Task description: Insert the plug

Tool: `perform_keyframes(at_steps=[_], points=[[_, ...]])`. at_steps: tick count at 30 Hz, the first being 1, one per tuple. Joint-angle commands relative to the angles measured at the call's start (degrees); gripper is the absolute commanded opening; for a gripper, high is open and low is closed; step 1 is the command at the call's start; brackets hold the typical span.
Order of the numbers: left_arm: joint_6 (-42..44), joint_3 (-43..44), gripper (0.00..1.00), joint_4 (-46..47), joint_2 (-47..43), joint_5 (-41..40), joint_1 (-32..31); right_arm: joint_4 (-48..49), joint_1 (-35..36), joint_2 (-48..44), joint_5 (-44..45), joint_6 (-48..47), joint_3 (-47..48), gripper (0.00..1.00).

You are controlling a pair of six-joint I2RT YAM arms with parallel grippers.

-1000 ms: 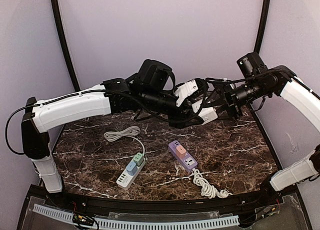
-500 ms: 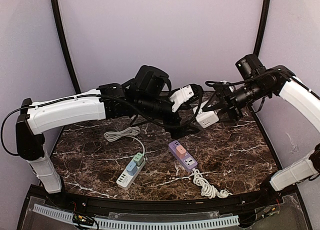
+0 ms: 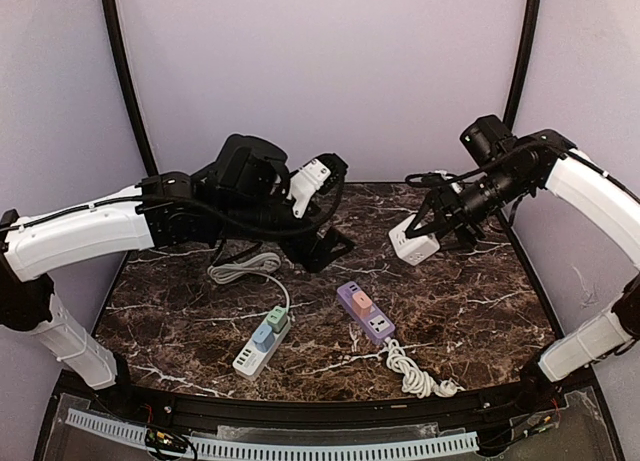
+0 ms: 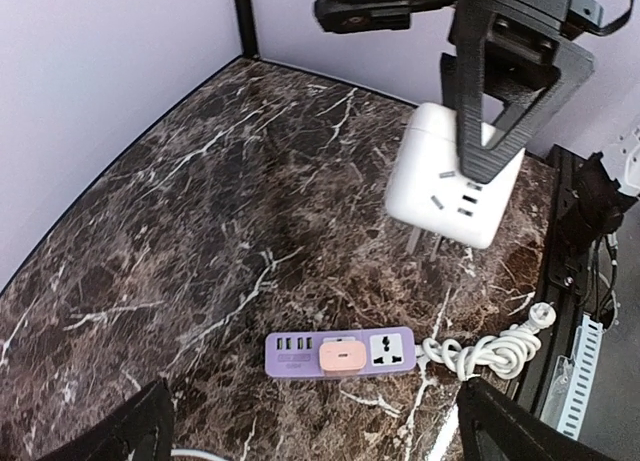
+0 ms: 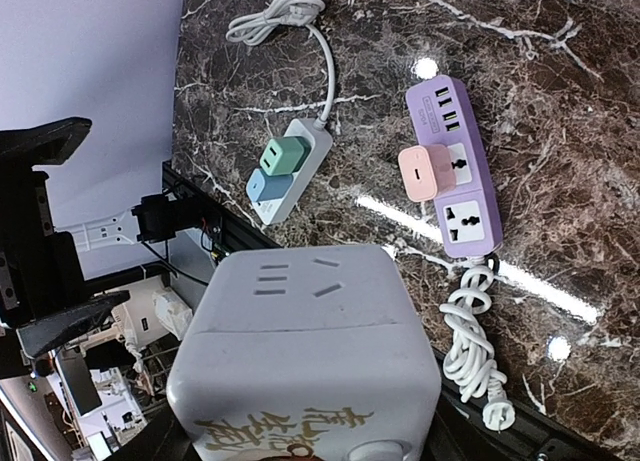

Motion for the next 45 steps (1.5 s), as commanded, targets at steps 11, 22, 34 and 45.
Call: perform_keyframes(at_steps=[11,22,34,45], points=[[-21.5,4.9,0.99,-25.4,-5.2,-15.4,0.3,2.4,0.3,1.2,8.4,-1.9,1.2,0.0],[-37.1,-11.3,0.99,-21.8,-18.3,-4.1,10.3,4.4,0.5,-2.0,12.9,4.2,-2.0,0.0],[-36.3,-10.6,0.99,-27.2,-14.3,-0.8,11.1,5.0,1.3,-2.1,14.7,4.6,-3.4,0.0],[-35.3,-13.3,0.98,-22.1,-10.4,9.6,18.0,4.1,3.1,-1.7,15.8,-0.6,-5.5,0.0]])
